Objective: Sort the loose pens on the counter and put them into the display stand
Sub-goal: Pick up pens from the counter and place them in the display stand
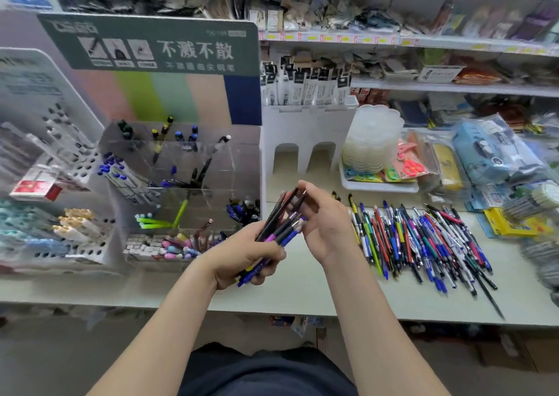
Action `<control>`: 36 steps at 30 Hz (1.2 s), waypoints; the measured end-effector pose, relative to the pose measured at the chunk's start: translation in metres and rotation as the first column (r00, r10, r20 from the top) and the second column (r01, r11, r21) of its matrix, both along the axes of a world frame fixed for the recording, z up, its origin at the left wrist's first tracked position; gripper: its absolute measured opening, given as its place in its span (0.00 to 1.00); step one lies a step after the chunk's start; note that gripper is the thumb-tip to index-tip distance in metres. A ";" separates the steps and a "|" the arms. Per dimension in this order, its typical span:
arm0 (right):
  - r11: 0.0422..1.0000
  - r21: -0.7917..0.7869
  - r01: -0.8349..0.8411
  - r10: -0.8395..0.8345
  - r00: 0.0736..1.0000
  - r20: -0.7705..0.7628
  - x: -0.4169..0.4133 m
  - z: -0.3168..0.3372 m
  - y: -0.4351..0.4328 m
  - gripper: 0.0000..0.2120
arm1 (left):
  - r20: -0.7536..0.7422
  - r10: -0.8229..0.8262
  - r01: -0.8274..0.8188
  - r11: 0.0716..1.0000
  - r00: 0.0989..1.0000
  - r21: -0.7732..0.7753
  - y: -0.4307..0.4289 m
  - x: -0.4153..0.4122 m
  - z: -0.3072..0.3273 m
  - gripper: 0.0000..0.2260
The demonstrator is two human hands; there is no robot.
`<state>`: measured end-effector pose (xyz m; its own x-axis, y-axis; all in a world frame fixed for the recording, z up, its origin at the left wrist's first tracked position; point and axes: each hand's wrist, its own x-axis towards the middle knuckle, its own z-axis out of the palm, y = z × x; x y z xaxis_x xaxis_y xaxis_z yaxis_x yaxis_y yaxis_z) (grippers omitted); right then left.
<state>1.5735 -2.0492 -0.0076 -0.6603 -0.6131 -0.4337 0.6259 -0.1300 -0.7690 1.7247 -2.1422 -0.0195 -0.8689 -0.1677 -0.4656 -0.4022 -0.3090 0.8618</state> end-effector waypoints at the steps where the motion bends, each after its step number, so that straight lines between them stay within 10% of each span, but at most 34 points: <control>1: 1.000 -0.022 0.017 -0.017 1.000 -0.019 0.008 0.003 -0.009 0.06 | -0.002 0.006 -0.006 1.000 1.000 -0.004 -0.010 0.011 0.003 0.12; 13: 0.992 0.073 -0.107 0.126 0.921 -0.367 0.124 0.004 -0.103 0.09 | -0.132 0.166 -0.169 0.986 0.977 -0.010 -0.109 0.113 0.013 0.19; 22: 0.972 -0.123 0.202 -0.237 0.838 -0.492 0.151 0.006 -0.114 0.09 | -0.171 0.274 -0.301 0.940 0.946 -0.159 -0.134 0.146 0.007 0.09; 31: 0.832 0.478 0.282 0.202 0.648 -0.734 0.118 -0.012 -0.112 0.15 | -0.253 0.331 -0.404 0.846 0.909 -0.347 -0.134 0.125 0.016 0.13; 36: 0.852 0.350 0.390 0.133 0.486 -0.864 0.108 0.011 -0.114 0.16 | -0.249 0.405 -0.471 0.810 0.880 -0.350 -0.131 0.106 0.016 0.09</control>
